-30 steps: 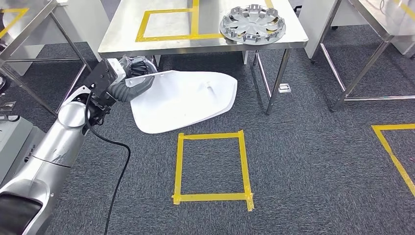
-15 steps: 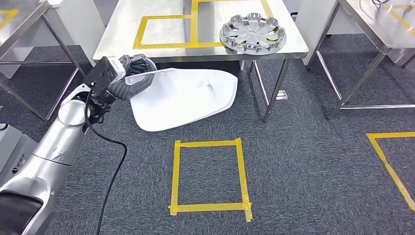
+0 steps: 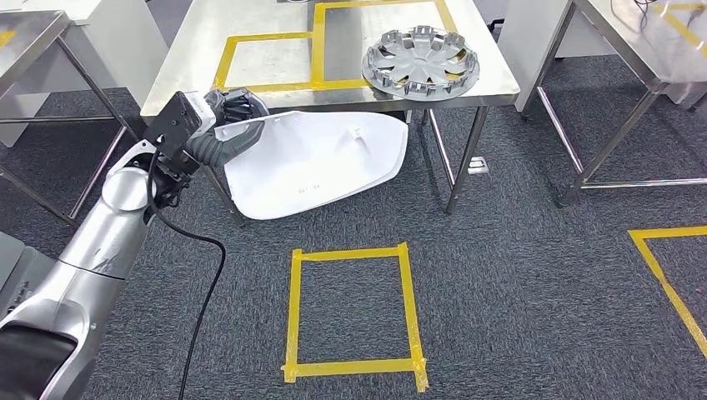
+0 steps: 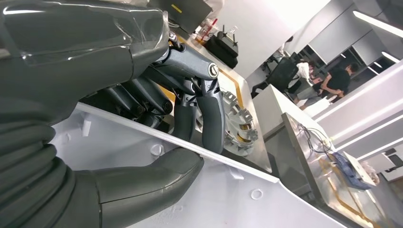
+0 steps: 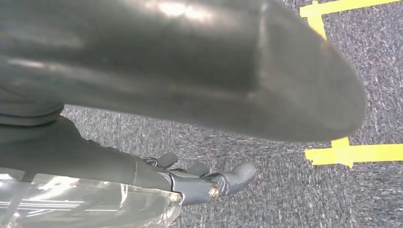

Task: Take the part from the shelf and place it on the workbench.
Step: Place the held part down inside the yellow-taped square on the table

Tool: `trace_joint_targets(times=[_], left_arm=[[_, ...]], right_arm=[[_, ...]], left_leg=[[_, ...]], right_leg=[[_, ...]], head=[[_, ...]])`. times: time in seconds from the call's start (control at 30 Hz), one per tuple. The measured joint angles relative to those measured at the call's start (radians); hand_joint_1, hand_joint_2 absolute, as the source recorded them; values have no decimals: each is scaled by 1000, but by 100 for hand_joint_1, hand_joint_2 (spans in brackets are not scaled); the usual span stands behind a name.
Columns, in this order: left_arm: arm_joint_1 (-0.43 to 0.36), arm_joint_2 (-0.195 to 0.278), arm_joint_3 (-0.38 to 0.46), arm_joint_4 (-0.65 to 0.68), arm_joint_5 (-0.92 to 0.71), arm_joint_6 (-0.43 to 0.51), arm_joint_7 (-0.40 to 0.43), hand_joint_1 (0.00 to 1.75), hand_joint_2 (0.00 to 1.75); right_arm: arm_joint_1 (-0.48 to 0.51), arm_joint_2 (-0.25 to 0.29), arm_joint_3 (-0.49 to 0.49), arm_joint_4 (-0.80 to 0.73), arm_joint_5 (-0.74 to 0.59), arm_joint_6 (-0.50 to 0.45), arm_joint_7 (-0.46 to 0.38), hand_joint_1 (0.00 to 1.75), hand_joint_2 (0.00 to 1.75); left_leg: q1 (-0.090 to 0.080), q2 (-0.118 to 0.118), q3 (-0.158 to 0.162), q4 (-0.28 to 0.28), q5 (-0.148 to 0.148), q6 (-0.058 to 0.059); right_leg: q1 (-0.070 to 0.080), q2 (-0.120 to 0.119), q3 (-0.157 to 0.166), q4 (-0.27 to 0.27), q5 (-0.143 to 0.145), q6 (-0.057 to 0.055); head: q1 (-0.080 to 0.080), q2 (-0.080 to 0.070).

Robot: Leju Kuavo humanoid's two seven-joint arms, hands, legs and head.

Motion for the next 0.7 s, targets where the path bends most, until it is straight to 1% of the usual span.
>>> trace_joint_targets(times=[0.03, 0.07, 0.1, 0.13, 0.17, 0.2, 0.23, 0.27, 0.3, 0.33, 0.37, 0.4, 0.43, 0.47, 0.5, 0.53, 0.57, 0.6, 0.63, 0.67, 0.7], left_arm=[[2, 0, 1, 0, 0, 1, 0, 175, 175], [4, 1, 3, 1, -1, 2, 1, 175, 175], [4, 2, 6, 1, -1, 3, 2, 175, 175], [4, 4, 8, 1, -1, 5, 3, 175, 175], [3, 6, 10, 1, -2, 6, 4, 175, 175], [1, 9, 12, 1, -4, 6, 5, 175, 175], [-2, 12, 14, 1, -6, 7, 7, 175, 175], [-4, 14, 15, 1, -8, 7, 8, 175, 175], [-7, 15, 17, 1, -9, 8, 9, 175, 175], [-9, 16, 20, 0, -10, 9, 10, 175, 175], [-12, 15, 21, 0, -11, 10, 10, 175, 175], [-15, 16, 22, 0, -12, 12, 10, 175, 175], [-18, 15, 23, 1, -12, 13, 11, 175, 175], [-18, 15, 22, 3, -13, 15, 11, 175, 175], [-17, 14, 22, 4, -14, 16, 11, 175, 175], [-15, 14, 21, 6, -14, 17, 12, 175, 175], [-12, 13, 21, 8, -15, 17, 12, 175, 175], [-9, 13, 21, 9, -15, 18, 12, 175, 175], [-7, 13, 21, 10, -15, 19, 12, 175, 175], [-6, 13, 21, 10, -15, 19, 12, 175, 175], [-6, 13, 21, 12, -15, 20, 12, 175, 175]], right_arm=[[1, 0, 0, 0, 1, 0, 0, 0, 0], [1, 0, 0, 0, 2, 0, 0, 0, 0], [1, 0, 0, 0, 4, 0, 0, 0, 0], [0, 0, 0, 0, 5, 0, 0, 0, 0], [0, 0, 0, 0, 7, 0, 0, 0, 0], [-1, 1, 0, 0, 8, 0, 0, 0, 0], [-3, 1, 0, 1, 9, 0, 0, 0, 0], [-4, 2, 0, 1, 11, 0, 0, 0, 0], [-6, 1, 1, 1, 12, 0, 0, 0, 0], [-7, 0, 1, 1, 14, 1, 0, 0, 0], [-9, 0, 1, 2, 15, 5, 0, 0, 0], [-12, -2, 1, 3, 15, 10, 0, 0, 0], [-14, -3, 1, 4, 15, 16, 0, 0, 0], [-16, -4, 1, 5, 16, 21, 0, 0, 0], [-15, -6, 1, 6, 17, 24, 0, 0, 0], [-14, -7, 2, 7, 17, 24, 0, 0, 0], [-13, -9, 2, 7, 18, 24, 0, 0, 0], [-12, -11, 2, 8, 19, 23, 0, 0, 0], [-12, -12, 2, 8, 21, 21, 0, 0, 0], [-12, -14, 2, 8, 22, 19, -1, 0, 0], [-11, -15, 2, 9, 23, 16, -1, 0, 0]], left_leg=[[5, 1, -33, 33, -17, -4], [8, 2, -49, 30, -15, -6], [10, 3, -46, -9, 9, -5], [10, 4, -28, -75, 52, 0], [8, 4, -4, -152, 106, 7], [5, 4, 18, -211, 146, 14], [1, 3, 33, -250, 171, 21], [-3, 1, 41, -271, 180, 27], [-5, 0, 51, -277, 173, 32], [-5, -1, 65, -286, 171, 39], [-5, -2, 79, -294, 170, 45], [-5, -2, 93, -296, 167, 53], [-6, -2, 102, -299, 163, 59], [-9, -3, 107, -299, 157, 63], [-12, -6, 113, -299, 149, 67], [-16, -9, 120, -299, 140, 69], [-18, -11, 130, -299, 130, 70], [-21, -13, 143, -299, 120, 70], [-23, -14, 158, -298, 108, 70], [-25, -15, 168, -298, 95, 69], [-28, -16, 179, -296, 82, 66]], right_leg=[[0, 1, 9, 0, -9, 1], [0, 2, 20, 0, -18, 2], [0, 3, 33, 0, -27, 4], [0, 4, 47, -1, -37, 7], [1, 5, 61, -2, -46, 9], [2, 6, 71, -4, -56, 14], [3, 7, 80, -9, -65, 19], [4, 7, 88, -9, -66, 27], [5, 6, 95, -9, -63, 36], [4, 5, 97, -2, -59, 43], [4, 3, 89, 23, -53, 48], [4, 2, 65, 63, -53, 50], [4, 1, 26, 123, -61, 48], [5, 0, -23, 191, -78, 44], [6, 0, -72, 249, -103, 37], [8, 0, -111, 283, -132, 31], [10, 0, -134, 285, -151, 28], [11, 0, -141, 253, -150, 30], [13, 0, -133, 192, -123, 37], [15, 0, -119, 118, -72, 46], [17, 1, -104, 51, -17, 48]], head=[[0, 0], [0, 0], [0, 0], [0, 0], [0, 0], [0, 0], [0, 0], [0, 0], [0, 0], [-1, 0], [0, 0], [1, 0], [2, 0], [3, 0], [3, 0], [2, 0], [3, 0], [2, 0], [3, 0], [3, 0], [2, 0]])
